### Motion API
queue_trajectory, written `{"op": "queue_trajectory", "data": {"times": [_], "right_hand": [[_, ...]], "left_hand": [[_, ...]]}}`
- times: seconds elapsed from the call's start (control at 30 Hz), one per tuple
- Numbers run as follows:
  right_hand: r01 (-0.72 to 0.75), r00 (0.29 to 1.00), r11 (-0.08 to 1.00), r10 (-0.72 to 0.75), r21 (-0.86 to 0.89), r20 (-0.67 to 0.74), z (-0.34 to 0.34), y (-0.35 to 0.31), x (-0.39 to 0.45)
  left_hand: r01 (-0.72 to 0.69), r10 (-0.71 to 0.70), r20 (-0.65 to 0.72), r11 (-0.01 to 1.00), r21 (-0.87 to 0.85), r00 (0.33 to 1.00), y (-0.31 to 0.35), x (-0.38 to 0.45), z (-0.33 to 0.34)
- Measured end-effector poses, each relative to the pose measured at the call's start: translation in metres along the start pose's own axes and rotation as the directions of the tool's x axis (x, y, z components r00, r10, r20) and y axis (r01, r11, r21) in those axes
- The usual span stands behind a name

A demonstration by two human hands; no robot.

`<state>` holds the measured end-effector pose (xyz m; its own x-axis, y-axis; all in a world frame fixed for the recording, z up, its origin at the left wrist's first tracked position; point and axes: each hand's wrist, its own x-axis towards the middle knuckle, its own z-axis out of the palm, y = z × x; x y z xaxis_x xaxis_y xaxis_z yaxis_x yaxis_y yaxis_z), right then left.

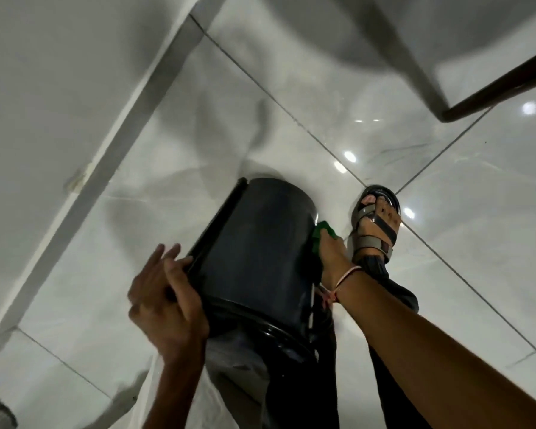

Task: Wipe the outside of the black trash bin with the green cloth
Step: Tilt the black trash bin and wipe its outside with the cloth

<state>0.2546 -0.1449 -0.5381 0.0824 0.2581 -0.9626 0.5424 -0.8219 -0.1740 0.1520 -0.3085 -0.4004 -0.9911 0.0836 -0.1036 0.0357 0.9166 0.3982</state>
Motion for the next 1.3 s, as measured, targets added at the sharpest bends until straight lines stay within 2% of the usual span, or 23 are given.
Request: {"op": "queue_trajectory", "data": {"times": [0.03, 0.07, 0.1, 0.13, 0.2, 0.23, 0.27, 0.3, 0.37, 0.4, 0.47, 0.5, 0.53, 0.67, 0.73, 0.8, 0.87, 1.0, 1.07, 1.1, 1.17, 1.23, 1.3], "right_hand": [[-0.027, 1.000, 0.999, 0.028, -0.046, 0.001, 0.002, -0.005, 0.002], [0.059, 0.998, 0.982, -0.056, -0.179, 0.021, 0.002, -0.007, -0.004], [0.209, 0.978, 0.927, -0.198, -0.310, 0.066, 0.001, -0.008, -0.017], [0.399, 0.916, 0.840, -0.351, -0.367, 0.193, -0.001, -0.006, -0.038], [0.745, 0.665, 0.541, -0.555, -0.390, 0.500, -0.005, 0.000, -0.083], [0.854, 0.520, 0.371, -0.587, -0.365, 0.620, -0.007, 0.005, -0.101], [0.909, 0.416, 0.255, -0.581, -0.329, 0.700, -0.010, 0.009, -0.110], [0.931, 0.364, 0.183, -0.549, -0.316, 0.753, -0.013, 0.008, -0.112], [0.918, 0.381, 0.119, -0.526, -0.377, 0.761, -0.014, -0.004, -0.102], [0.889, 0.432, 0.120, -0.543, -0.443, 0.720, -0.012, -0.012, -0.092], [0.794, 0.574, 0.213, -0.570, -0.569, 0.588, -0.006, -0.022, -0.076], [0.767, 0.610, 0.247, -0.567, -0.593, 0.554, -0.004, -0.020, -0.073], [0.773, 0.607, 0.256, -0.564, -0.580, 0.560, -0.006, -0.014, -0.074], [0.874, 0.479, 0.220, -0.538, -0.433, 0.693, -0.053, 0.022, -0.084], [0.869, 0.486, 0.184, -0.486, -0.459, 0.726, -0.076, 0.036, -0.085], [0.849, 0.523, 0.199, -0.448, -0.490, 0.725, -0.088, 0.048, -0.087], [0.823, 0.563, 0.269, -0.502, -0.500, 0.657, -0.094, 0.057, -0.083], [0.723, 0.676, 0.525, -0.672, -0.449, 0.303, -0.081, 0.031, -0.077], [0.762, 0.612, 0.504, -0.766, -0.407, 0.197, -0.069, 0.004, -0.070], [0.797, 0.560, 0.449, -0.800, -0.404, 0.216, -0.062, -0.009, -0.066], [0.844, 0.492, 0.319, -0.780, -0.431, 0.387, -0.044, -0.034, -0.058], [0.856, 0.493, 0.209, -0.602, -0.472, 0.628, -0.024, -0.046, -0.055], [0.848, 0.522, 0.133, -0.378, -0.513, 0.765, -0.012, -0.037, -0.057]], "left_hand": [[0.000, -0.001, -0.032, 1.000, -0.018, 0.999, 0.004, 0.000, 0.002], [0.009, -0.011, -0.039, 0.999, -0.045, 0.999, 0.010, 0.001, 0.003], [0.025, -0.028, -0.055, 0.998, -0.051, 0.998, 0.010, 0.003, 0.005], [0.020, -0.024, -0.047, 0.996, -0.083, 0.999, 0.007, 0.003, 0.004], [-0.077, 0.074, -0.045, 0.994, -0.073, 0.996, 0.007, -0.001, 0.005], [-0.131, 0.129, -0.036, 0.989, -0.062, 0.991, 0.008, -0.006, 0.007], [-0.174, 0.173, -0.019, 0.983, -0.057, 0.985, 0.007, -0.011, 0.009], [-0.180, 0.181, -0.002, 0.980, -0.082, 0.984, 0.009, -0.017, 0.008], [-0.192, 0.197, 0.027, 0.974, -0.122, 0.980, 0.012, -0.028, 0.007], [-0.234, 0.240, 0.031, 0.964, -0.123, 0.970, 0.012, -0.035, 0.007], [-0.347, 0.349, 0.010, 0.934, -0.089, 0.937, 0.013, -0.047, 0.012], [-0.377, 0.377, -0.018, 0.922, -0.086, 0.926, 0.014, -0.052, 0.014], [-0.374, 0.373, -0.025, 0.922, -0.105, 0.927, 0.014, -0.056, 0.016], [-0.306, 0.308, -0.006, 0.942, -0.136, 0.951, 0.000, -0.085, 0.009], [-0.230, 0.234, 0.008, 0.960, -0.157, 0.972, -0.008, -0.109, 0.001], [-0.122, 0.129, 0.023, 0.973, -0.198, 0.991, -0.011, -0.129, -0.005], [0.016, -0.008, 0.037, 0.975, -0.222, 0.999, -0.007, -0.138, -0.005], [0.158, -0.155, 0.035, 0.959, -0.235, 0.987, 0.004, -0.140, -0.001], [0.149, -0.137, 0.068, 0.957, -0.248, 0.988, 0.004, -0.145, -0.001], [0.133, -0.112, 0.096, 0.959, -0.251, 0.989, 0.004, -0.148, -0.001], [0.099, -0.060, 0.152, 0.960, -0.263, 0.986, 0.006, -0.154, -0.005], [0.095, -0.036, 0.200, 0.952, -0.292, 0.979, 0.011, -0.158, -0.005], [0.174, -0.115, 0.209, 0.941, -0.290, 0.971, 0.017, -0.154, -0.002]]}}
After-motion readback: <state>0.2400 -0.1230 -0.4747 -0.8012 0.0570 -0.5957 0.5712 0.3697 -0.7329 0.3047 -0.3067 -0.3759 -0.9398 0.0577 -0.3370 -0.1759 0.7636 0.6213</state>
